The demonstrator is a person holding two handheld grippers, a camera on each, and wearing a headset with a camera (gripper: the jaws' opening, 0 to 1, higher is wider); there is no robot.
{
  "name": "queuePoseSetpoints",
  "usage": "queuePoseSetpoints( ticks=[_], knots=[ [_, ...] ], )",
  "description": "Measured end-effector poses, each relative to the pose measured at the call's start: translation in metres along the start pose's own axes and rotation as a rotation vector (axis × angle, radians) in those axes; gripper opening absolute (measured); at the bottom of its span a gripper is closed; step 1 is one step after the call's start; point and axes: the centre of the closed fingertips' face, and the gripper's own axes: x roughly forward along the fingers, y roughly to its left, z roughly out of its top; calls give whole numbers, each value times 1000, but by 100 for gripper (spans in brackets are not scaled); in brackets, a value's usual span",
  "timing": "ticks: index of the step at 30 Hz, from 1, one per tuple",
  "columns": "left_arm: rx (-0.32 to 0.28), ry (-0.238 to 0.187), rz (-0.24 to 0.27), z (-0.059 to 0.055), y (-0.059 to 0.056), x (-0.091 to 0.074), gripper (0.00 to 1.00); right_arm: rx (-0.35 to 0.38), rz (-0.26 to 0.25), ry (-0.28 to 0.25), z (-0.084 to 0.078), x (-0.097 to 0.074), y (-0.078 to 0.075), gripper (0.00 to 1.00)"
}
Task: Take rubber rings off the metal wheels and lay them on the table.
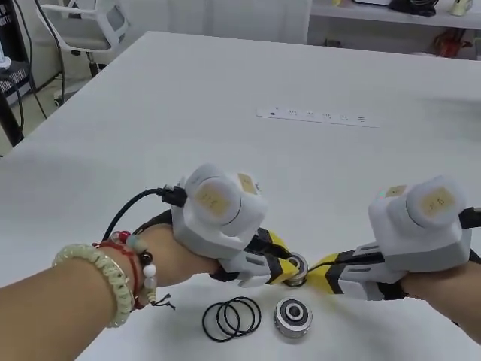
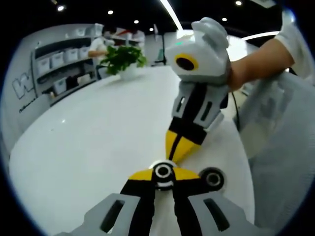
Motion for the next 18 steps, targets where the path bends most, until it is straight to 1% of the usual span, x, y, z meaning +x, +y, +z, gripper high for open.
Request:
queuePoseSetpoints(
  ticks=[6, 7, 10, 12, 16, 17, 18],
  knots=[
    [0, 1, 2, 0, 0, 0, 14, 45, -5, -15, 2, -2, -3, 0],
    [4, 1, 3, 0, 0, 0, 14, 59, -3, -17, 2, -3, -4, 0],
    [11, 1, 2, 0, -1, 0, 14, 132, 2, -26, 2, -5, -4, 0],
    [10, 1, 2, 0, -1, 0, 14, 144, 6, -38, 4, -6, -4, 0],
    [10, 1, 3, 0, -1, 0, 14, 165, 9, -42, 4, -5, -5, 0],
    [9, 0, 3, 0, -1, 0, 14, 177, 10, -43, 4, -5, -5, 0],
    [8, -1, 3, -1, 0, 0, 14, 210, 17, -48, 4, -5, -5, 0]
  ],
)
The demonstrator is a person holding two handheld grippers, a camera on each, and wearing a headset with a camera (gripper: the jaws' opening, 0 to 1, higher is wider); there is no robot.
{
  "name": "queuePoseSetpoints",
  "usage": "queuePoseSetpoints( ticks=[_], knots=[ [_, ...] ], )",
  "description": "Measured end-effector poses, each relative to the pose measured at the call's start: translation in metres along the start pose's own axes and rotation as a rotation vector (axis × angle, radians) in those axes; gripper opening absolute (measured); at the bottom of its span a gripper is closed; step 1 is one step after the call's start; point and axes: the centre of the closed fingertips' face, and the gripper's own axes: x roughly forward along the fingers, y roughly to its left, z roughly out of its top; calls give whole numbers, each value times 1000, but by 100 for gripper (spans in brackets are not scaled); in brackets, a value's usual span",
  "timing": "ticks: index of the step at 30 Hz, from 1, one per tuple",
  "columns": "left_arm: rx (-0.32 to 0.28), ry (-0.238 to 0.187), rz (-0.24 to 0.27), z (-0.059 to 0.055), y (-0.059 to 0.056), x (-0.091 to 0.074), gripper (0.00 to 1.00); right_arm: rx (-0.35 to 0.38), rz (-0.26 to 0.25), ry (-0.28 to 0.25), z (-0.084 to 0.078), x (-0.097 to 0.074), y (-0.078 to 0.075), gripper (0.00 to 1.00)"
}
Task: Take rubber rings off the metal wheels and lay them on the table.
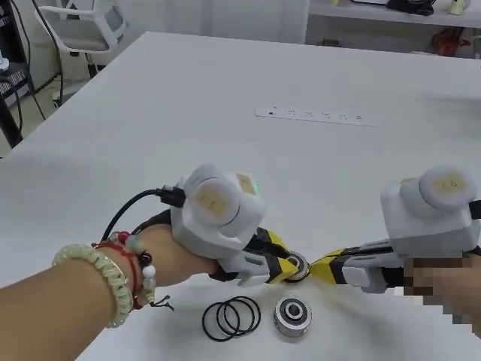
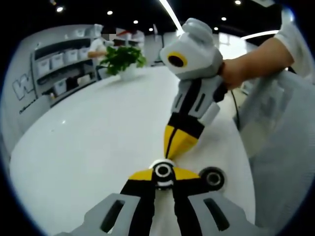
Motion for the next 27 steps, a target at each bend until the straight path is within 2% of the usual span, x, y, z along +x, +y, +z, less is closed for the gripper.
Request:
queuePoseSetpoints(
  ticks=[2, 4, 5, 6, 7, 11, 27],
  knots=[
    [-2, -4, 0, 0, 0, 0, 14, 86, 13, -13, 0, 0, 1, 0],
    [-6, -13, -1, 0, 0, 0, 14, 128, 29, -26, 2, -1, 0, 0],
    [-10, -17, -1, 0, 0, 0, 14, 160, 50, -58, 7, -2, 3, 0],
    [-11, -18, -1, 0, 0, 0, 13, 191, 47, -66, 9, -3, 2, 0],
    [-11, -19, -1, 0, 1, 0, 13, 188, 57, -54, 7, -4, 2, 0],
    [-11, -19, 0, 0, 1, 0, 13, 160, 42, -49, 7, -3, 4, 0],
    [2, -26, 3, 0, 1, 0, 13, 142, 46, -51, 10, -4, 11, 0]
  ],
)
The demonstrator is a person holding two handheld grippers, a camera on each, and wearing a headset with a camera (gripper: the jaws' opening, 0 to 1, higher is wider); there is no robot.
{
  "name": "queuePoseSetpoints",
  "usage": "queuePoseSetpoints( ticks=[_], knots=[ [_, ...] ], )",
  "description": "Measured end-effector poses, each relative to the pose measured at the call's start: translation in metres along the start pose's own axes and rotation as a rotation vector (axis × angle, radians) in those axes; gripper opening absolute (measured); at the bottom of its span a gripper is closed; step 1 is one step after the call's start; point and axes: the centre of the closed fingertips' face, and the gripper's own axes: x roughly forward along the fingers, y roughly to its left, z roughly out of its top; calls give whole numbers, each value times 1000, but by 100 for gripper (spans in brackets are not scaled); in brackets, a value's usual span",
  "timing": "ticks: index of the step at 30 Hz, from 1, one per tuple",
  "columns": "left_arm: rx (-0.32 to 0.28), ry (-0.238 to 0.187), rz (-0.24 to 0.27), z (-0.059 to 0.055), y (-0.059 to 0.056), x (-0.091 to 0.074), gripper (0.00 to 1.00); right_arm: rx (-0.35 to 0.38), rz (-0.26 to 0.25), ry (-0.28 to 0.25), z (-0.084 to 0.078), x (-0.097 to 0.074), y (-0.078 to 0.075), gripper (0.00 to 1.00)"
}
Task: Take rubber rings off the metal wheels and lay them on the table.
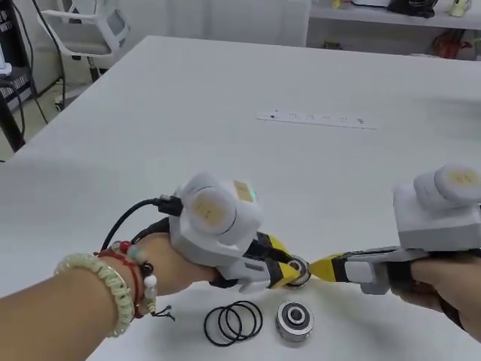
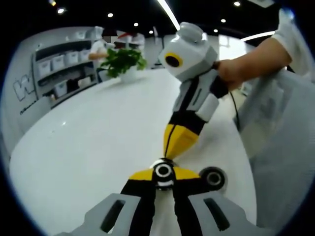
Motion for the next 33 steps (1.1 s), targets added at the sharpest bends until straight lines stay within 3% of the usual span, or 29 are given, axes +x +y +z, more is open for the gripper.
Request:
queuePoseSetpoints(
  ticks=[33],
  knots=[
    [2, -6, 5, 0, -1, 0, 13, -15, 21, -9, 4, 1, 8, 0]
  ],
)
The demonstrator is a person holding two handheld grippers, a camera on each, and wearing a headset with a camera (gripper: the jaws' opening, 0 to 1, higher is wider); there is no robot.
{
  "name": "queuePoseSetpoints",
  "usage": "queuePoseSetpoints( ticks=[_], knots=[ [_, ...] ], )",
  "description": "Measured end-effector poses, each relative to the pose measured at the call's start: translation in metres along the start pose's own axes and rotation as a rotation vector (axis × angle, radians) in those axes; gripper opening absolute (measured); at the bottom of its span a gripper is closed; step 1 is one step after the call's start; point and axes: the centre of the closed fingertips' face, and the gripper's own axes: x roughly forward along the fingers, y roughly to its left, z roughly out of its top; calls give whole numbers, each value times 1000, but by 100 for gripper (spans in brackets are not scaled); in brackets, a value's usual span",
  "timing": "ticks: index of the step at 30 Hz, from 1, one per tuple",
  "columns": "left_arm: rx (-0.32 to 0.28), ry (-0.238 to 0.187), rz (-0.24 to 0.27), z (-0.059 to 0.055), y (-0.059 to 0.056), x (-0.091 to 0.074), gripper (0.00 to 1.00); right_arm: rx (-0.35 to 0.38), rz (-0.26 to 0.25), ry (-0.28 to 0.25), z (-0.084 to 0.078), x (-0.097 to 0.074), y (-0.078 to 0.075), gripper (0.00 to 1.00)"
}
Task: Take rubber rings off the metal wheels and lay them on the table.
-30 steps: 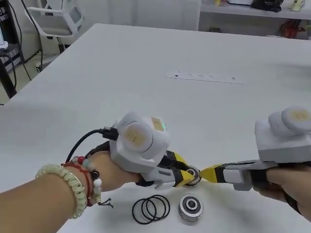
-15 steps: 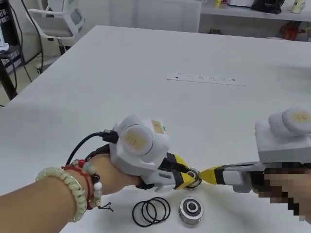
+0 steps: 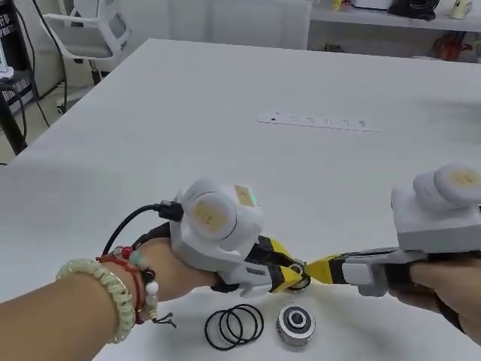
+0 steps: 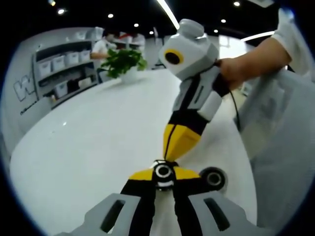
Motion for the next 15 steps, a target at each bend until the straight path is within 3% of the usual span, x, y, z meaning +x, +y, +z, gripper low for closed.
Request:
queuePoseSetpoints(
  ticks=[6, 10, 11, 15],
  knots=[
    [-2, -3, -1, 0, 0, 0, 13, -2, 12, -8, 2, 1, 2, 0],
    [-5, -5, 3, 1, 0, 1, 13, 0, 64, -27, 7, 1, 13, 0],
    [-5, -5, 2, 1, 0, 1, 13, -6, 70, -68, 14, 2, 16, 0],
    [-9, -8, 1, 1, -1, 2, 13, 3, 38, -41, 10, 3, 11, 0]
  ],
)
